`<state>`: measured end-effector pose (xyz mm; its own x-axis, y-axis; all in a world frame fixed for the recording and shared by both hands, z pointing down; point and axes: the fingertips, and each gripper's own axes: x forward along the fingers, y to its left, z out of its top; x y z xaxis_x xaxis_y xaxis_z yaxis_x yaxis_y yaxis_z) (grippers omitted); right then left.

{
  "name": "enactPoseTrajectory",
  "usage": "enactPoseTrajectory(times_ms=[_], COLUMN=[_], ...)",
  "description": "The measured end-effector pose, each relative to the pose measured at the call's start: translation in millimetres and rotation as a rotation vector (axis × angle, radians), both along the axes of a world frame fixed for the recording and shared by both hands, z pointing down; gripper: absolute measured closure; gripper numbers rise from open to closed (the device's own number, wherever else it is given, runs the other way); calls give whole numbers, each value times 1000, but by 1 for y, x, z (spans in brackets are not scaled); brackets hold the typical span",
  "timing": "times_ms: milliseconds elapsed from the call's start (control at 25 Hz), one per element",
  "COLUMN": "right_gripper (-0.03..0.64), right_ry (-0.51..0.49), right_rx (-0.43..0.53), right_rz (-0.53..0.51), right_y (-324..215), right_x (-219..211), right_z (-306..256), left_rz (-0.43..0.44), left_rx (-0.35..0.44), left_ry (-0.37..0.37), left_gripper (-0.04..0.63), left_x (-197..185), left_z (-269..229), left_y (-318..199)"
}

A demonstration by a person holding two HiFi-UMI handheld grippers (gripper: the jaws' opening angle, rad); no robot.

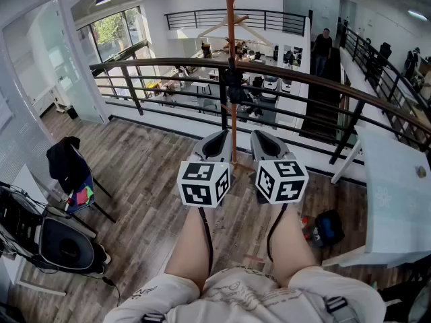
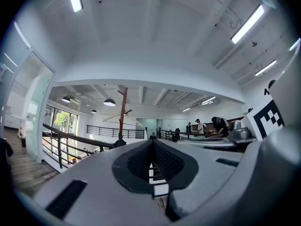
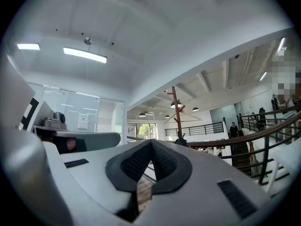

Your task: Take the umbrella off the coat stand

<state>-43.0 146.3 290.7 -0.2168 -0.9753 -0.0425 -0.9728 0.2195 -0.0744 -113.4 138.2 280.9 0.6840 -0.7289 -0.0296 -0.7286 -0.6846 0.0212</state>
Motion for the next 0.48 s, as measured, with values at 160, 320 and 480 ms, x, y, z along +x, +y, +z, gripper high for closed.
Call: enactPoseTrajectory(times_ms=[160, 320, 480], right_gripper=[614, 614, 614], right_ry=[-7, -8, -29], right_rx=[11, 16, 8], right_rz=[-3, -3, -2], right_y=[-4, -6, -6], right_x=[19, 38, 57], right_z=[-3, -1, 8], left_rz=[-12, -32, -56], left_rx=[9, 11, -8], left_ry=[-13, -13, 3], left_gripper=[592, 592, 592], left_x=[17, 31, 41], left_z=[2, 4, 13], left_y=[-4, -7, -8])
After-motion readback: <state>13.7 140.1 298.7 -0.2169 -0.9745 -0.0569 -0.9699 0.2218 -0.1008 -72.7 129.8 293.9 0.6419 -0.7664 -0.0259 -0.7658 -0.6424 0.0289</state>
